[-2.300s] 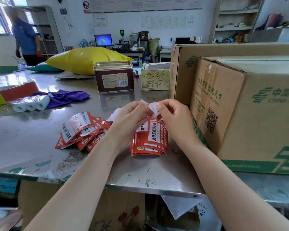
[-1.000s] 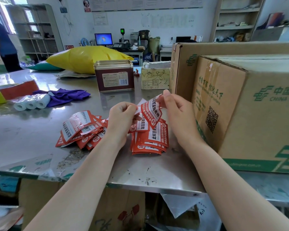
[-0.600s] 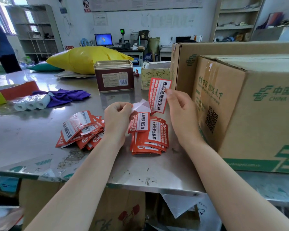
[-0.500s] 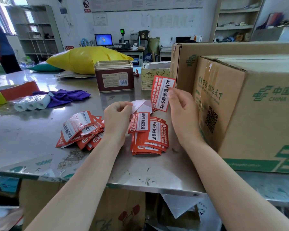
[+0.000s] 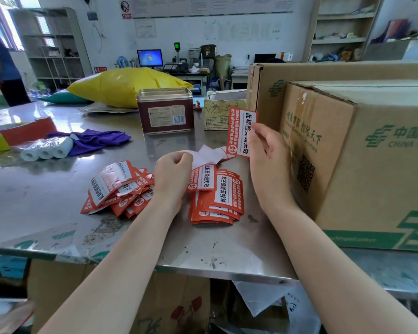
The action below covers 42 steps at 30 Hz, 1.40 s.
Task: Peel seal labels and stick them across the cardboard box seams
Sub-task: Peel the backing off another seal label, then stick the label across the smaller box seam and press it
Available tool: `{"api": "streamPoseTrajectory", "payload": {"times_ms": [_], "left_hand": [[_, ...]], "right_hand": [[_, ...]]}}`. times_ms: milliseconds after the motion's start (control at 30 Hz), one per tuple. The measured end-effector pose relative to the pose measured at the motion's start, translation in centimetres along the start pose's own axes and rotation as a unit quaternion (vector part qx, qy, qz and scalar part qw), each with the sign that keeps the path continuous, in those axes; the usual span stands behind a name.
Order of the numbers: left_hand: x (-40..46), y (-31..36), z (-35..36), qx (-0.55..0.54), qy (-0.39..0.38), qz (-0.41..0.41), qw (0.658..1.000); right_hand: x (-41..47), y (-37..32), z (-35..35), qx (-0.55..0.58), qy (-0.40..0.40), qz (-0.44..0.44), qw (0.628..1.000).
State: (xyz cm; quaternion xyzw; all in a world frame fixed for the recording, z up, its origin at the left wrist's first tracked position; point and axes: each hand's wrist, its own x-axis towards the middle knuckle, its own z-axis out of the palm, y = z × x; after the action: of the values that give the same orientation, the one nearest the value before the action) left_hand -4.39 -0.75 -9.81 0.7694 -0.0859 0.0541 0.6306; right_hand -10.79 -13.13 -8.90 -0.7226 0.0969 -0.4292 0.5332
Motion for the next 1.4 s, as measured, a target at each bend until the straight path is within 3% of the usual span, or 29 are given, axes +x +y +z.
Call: {"api": "streamPoseTrajectory", "payload": {"times_ms": [233, 333, 400, 500, 767, 867, 1000, 1067, 1233, 1400], "left_hand": [[0.7, -0.6, 0.1, 0.026, -0.061, -0.054, 0.996], [0.6, -0.5, 0.0, 0.069, -0.002, 0.022, 0.997], [0.3, -0.3, -0.2, 0.085, 0.032, 0.137, 0.986], [-0.2, -0.3, -0.1, 0.117, 0.019, 0.256, 0.959], [-0.5, -0.2, 0.1, 0.114, 0.056, 0.287, 0.949], [-0.3, 0.1, -0.1, 0.076, 0.049, 0.243, 0.966], [-0.5, 0.9, -0.6, -0.059, 0.006, 0.112, 0.992], [-0.7, 1.1, -0.4, -0.129, -0.014, 0.07, 0.989], [-0.6, 0.9, -0.3, -0.189, -0.001, 0.044, 0.981], [-0.5, 0.9, -0.5, -0.152, 0.036, 0.043, 0.987]], "right_hand": [[0.1, 0.3, 0.1, -0.009, -0.013, 0.005, 1.0], [-0.1, 0.2, 0.2, -0.015, -0.031, 0.012, 0.999], [-0.2, 0.1, 0.3, -0.015, -0.054, 0.023, 0.998], [-0.5, 0.0, 0.2, -0.026, -0.085, 0.013, 0.996], [-0.6, 0.0, 0.2, 0.011, -0.064, 0.008, 0.998], [-0.3, 0.3, 0.0, 0.027, -0.033, 0.033, 0.999], [0.1, 0.8, 0.3, 0.063, -0.069, 0.11, 0.99], [0.2, 0.7, 0.2, 0.057, -0.067, 0.092, 0.992], [-0.3, 0.6, 0.0, 0.008, -0.041, 0.019, 0.999], [-1.0, -0.1, 0.3, -0.097, -0.028, -0.021, 0.995]]}}
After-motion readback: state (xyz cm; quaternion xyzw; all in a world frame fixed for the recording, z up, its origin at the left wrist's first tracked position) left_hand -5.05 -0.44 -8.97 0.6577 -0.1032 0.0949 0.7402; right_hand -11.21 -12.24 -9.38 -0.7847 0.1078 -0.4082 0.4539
